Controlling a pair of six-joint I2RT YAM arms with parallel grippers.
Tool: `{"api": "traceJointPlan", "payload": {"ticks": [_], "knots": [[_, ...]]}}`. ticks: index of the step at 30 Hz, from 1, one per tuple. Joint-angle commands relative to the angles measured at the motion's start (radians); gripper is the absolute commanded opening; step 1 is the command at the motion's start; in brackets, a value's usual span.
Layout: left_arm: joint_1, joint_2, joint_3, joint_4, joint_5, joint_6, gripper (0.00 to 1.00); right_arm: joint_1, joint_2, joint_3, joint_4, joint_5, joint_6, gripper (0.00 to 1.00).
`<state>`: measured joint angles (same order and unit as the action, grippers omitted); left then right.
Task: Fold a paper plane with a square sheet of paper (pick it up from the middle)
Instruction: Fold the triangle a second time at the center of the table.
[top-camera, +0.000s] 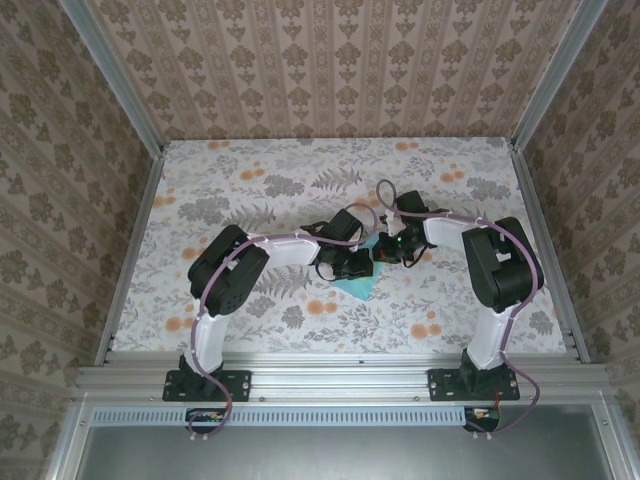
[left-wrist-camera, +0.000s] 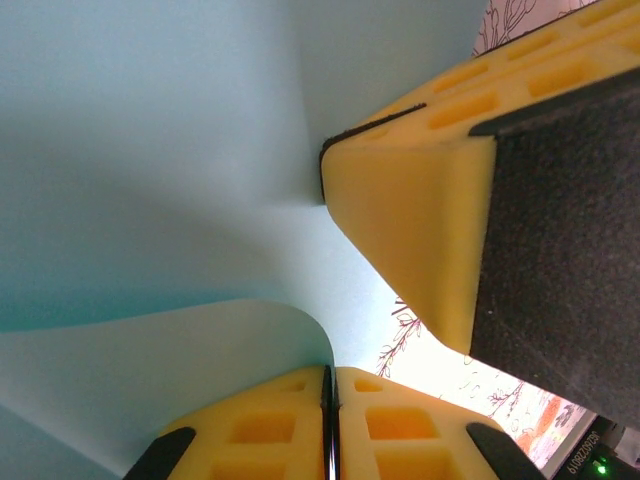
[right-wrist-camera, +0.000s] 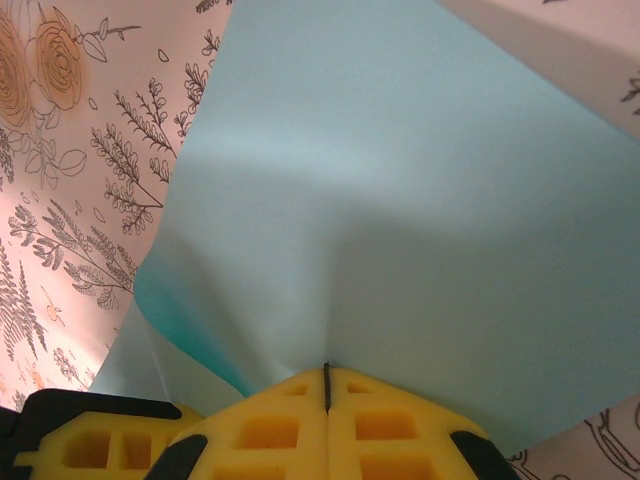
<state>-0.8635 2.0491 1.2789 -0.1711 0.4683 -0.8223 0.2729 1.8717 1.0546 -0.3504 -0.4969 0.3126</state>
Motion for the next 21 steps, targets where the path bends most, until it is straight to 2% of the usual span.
{"api": "traceJointPlan", "payload": {"ticks": [1, 21], "knots": [[-0.004, 0.015, 0.012, 0.003, 0.014, 0.026, 0.11, 0.004, 0.033, -0.013, -0.061, 0.030, -0.020, 0.06], [-0.005, 0.055, 0.000, 0.030, 0.029, 0.036, 0.15, 0.002, 0.039, -0.013, -0.062, 0.029, -0.026, 0.06]]}}
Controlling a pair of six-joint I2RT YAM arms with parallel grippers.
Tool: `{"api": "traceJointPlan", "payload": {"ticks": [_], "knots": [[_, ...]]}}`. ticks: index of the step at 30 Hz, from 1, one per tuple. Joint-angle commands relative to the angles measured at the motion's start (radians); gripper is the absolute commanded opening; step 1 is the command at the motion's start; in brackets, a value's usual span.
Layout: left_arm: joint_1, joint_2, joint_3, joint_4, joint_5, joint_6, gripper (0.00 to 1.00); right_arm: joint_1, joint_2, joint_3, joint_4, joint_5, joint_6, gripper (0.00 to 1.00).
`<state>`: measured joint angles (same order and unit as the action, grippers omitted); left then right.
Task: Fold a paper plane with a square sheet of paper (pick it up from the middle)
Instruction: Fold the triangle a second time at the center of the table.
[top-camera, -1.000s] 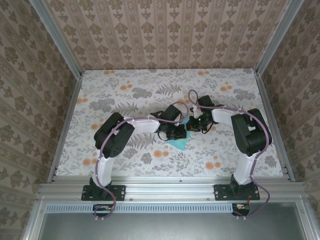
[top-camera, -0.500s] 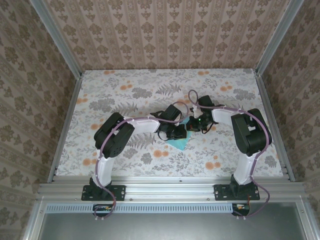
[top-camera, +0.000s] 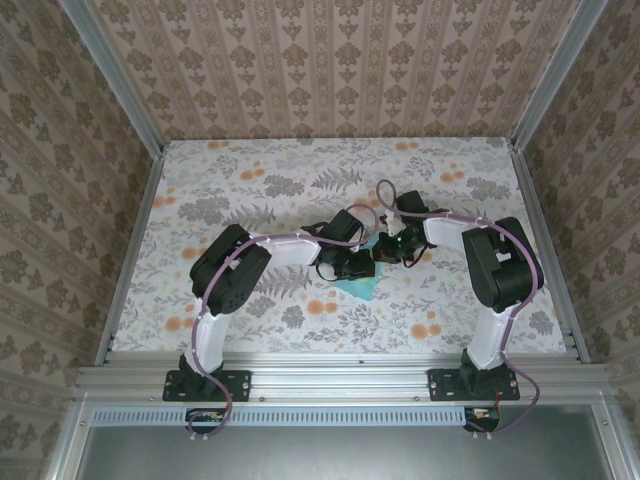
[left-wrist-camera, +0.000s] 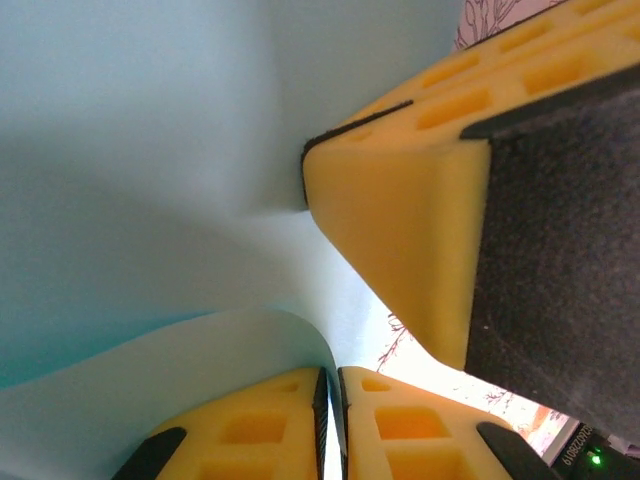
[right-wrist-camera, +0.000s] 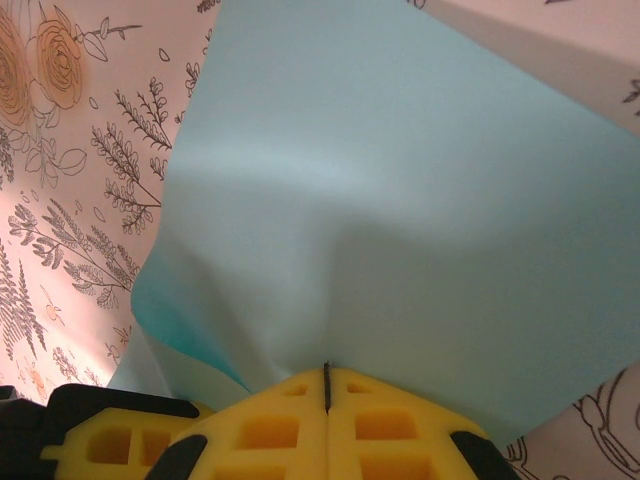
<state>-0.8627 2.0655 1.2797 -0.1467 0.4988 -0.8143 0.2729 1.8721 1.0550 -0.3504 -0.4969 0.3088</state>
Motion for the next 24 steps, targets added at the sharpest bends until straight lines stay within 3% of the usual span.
{"api": "traceJointPlan", "payload": {"ticks": [1, 10, 18, 24], "knots": [[-0.006, 0.039, -0.001, 0.006, -0.003, 0.030, 0.15, 0.003, 0.038, -0.013, -0.063, 0.029, -0.022, 0.06], [-0.006, 0.036, -0.014, 0.022, 0.000, 0.035, 0.21, 0.003, 0.036, -0.014, -0.063, 0.026, -0.020, 0.06], [-0.006, 0.012, -0.026, 0.055, 0.003, 0.059, 0.36, 0.003, 0.035, 0.000, -0.067, 0.009, -0.017, 0.06], [-0.005, 0.005, -0.048, 0.093, 0.020, 0.063, 0.36, -0.004, 0.032, 0.006, -0.070, -0.005, -0.015, 0.06]]}}
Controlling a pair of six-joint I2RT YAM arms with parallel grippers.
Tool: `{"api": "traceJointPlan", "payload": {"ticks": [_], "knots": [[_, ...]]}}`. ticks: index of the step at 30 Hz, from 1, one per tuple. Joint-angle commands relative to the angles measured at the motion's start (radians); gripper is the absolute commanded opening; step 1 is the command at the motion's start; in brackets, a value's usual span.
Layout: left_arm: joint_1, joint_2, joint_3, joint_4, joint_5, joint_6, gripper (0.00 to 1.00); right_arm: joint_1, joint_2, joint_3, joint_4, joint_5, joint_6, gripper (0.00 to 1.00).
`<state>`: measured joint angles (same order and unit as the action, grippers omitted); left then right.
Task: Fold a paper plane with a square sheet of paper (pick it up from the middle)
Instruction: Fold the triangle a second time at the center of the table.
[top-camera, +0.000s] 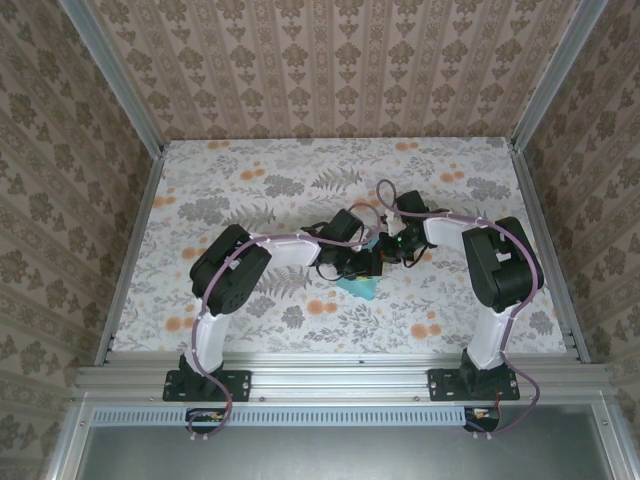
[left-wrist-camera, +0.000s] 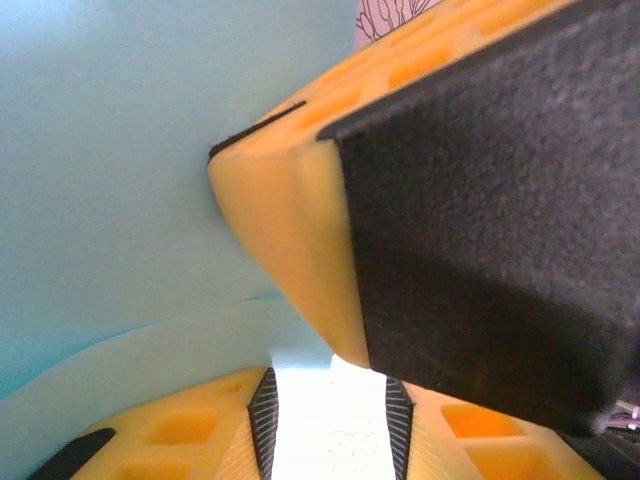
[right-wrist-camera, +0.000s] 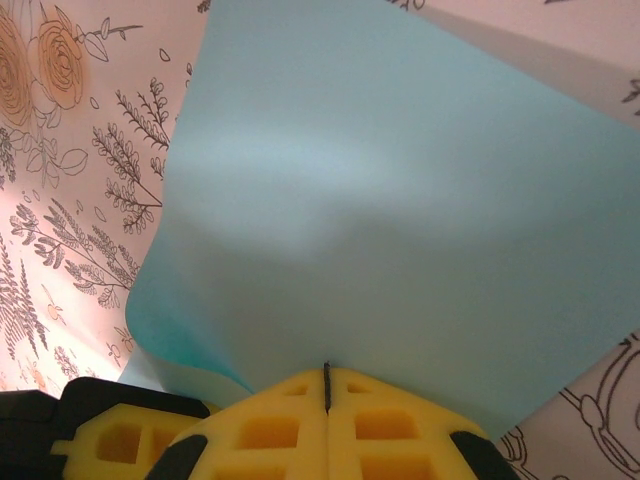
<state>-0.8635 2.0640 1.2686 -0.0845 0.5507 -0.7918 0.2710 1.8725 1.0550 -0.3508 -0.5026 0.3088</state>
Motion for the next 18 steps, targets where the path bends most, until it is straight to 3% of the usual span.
{"api": "traceJointPlan", "payload": {"ticks": [1, 10, 18], "knots": [[-0.005, 0.005, -0.042, 0.039, -0.029, 0.041, 0.36, -0.002, 0.032, 0.006, -0.068, -0.001, -0.015, 0.06], [-0.004, -0.008, -0.079, 0.097, -0.022, 0.044, 0.18, -0.022, 0.019, 0.003, -0.055, -0.045, -0.001, 0.06], [-0.003, -0.006, -0.102, 0.103, -0.023, 0.057, 0.12, -0.033, -0.041, -0.001, -0.086, -0.045, -0.008, 0.06]]}}
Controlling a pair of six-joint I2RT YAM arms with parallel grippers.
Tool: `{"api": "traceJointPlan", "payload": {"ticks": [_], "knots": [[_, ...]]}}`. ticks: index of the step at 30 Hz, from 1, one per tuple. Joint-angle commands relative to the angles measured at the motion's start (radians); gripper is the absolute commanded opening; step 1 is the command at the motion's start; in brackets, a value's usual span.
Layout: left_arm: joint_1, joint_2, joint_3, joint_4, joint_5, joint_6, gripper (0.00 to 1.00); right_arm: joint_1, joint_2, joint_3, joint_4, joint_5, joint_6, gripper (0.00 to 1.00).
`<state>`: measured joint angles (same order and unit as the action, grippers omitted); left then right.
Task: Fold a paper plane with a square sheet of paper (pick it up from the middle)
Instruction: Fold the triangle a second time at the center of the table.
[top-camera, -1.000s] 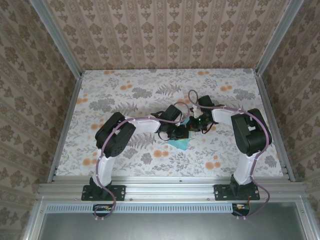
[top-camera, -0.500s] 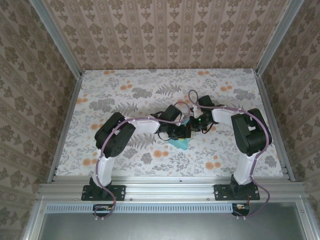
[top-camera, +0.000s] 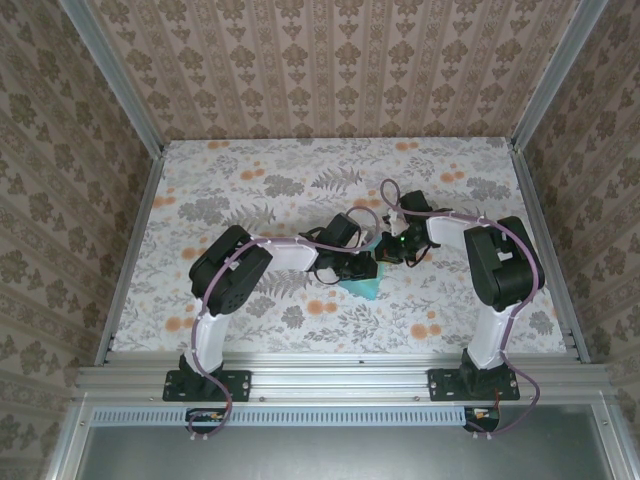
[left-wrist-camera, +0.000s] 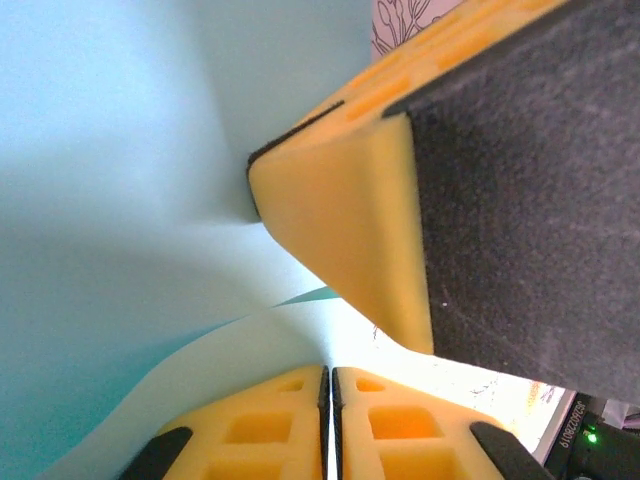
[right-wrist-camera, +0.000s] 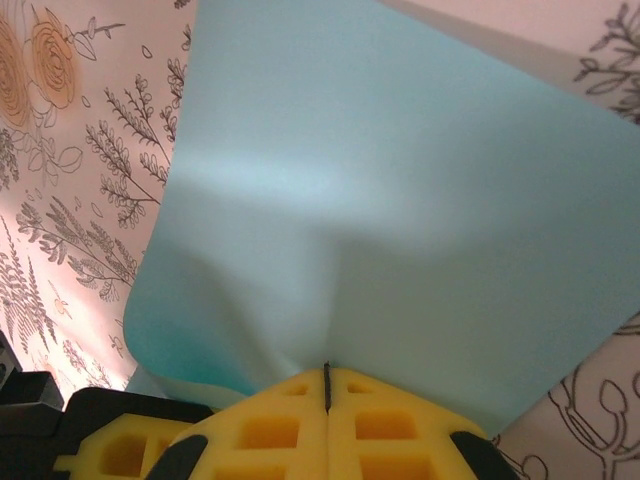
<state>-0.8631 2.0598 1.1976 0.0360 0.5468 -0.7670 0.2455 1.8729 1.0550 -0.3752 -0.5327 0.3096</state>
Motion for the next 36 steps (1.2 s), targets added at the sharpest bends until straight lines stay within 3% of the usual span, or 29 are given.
{"api": "traceJointPlan", "payload": {"ticks": [1, 11, 36], "knots": [[-0.002, 0.000, -0.032, -0.016, -0.019, 0.033, 0.11, -0.011, -0.053, -0.003, -0.066, -0.016, -0.010, 0.06], [-0.002, 0.011, -0.042, 0.003, -0.008, 0.033, 0.09, -0.015, -0.150, -0.092, -0.010, -0.111, 0.084, 0.06], [0.003, 0.000, -0.060, 0.054, 0.016, 0.014, 0.09, -0.020, -0.138, -0.212, 0.030, -0.053, 0.131, 0.03]]}}
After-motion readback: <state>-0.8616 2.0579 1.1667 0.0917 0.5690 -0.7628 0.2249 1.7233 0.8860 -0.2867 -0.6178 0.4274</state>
